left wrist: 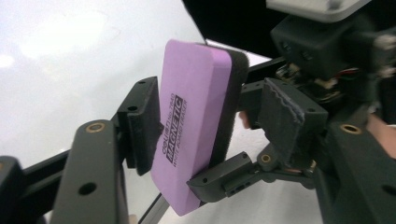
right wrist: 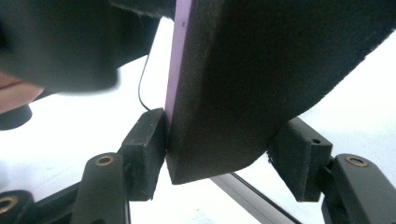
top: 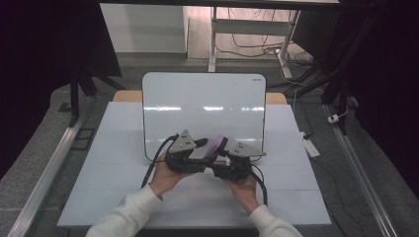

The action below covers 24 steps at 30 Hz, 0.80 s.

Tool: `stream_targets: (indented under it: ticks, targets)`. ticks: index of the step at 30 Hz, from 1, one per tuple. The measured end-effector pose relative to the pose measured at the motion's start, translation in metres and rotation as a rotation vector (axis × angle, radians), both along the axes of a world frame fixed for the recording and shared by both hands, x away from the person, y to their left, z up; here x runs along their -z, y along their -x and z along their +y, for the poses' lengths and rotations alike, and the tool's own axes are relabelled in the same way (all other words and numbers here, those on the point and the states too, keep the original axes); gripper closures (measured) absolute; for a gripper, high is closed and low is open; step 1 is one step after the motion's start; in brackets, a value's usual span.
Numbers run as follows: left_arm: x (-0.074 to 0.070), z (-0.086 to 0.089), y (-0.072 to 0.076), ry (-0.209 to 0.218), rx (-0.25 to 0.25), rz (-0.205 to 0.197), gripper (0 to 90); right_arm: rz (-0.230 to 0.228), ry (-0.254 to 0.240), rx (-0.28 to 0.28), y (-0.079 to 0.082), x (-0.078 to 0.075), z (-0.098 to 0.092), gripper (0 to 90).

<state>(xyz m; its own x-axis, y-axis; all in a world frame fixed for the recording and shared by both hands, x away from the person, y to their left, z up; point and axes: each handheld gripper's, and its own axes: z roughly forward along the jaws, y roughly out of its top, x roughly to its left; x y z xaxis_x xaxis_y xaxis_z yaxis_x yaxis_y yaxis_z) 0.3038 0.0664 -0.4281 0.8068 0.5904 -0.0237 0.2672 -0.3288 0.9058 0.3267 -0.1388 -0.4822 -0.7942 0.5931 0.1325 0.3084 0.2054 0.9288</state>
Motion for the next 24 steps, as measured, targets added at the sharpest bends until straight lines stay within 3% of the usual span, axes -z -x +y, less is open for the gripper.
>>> stream_targets:
  ticks: [4,8,12,15,19,24]
  targets:
    - [0.004,-0.007,-0.002,-0.019,-0.019,0.008,43.1,-0.009,0.014,0.008,0.002,0.000,0.004,38.7]
    - [0.006,-0.009,-0.003,-0.025,-0.047,0.005,52.0,-0.020,0.028,0.003,0.005,0.000,0.009,38.6]
    - [0.004,-0.009,-0.002,-0.046,-0.085,-0.005,59.3,0.005,0.027,0.013,0.004,0.001,0.008,38.5]
    - [0.004,-0.009,-0.002,-0.050,-0.099,0.003,61.6,0.015,0.025,0.014,0.003,0.002,0.009,37.8]
    - [0.001,-0.008,0.000,-0.069,-0.126,-0.018,64.2,0.017,0.014,0.001,0.002,0.002,0.009,35.2]
    - [-0.005,0.000,-0.002,-0.051,-0.159,-0.017,65.5,0.018,-0.006,-0.029,0.003,0.000,0.008,29.5]
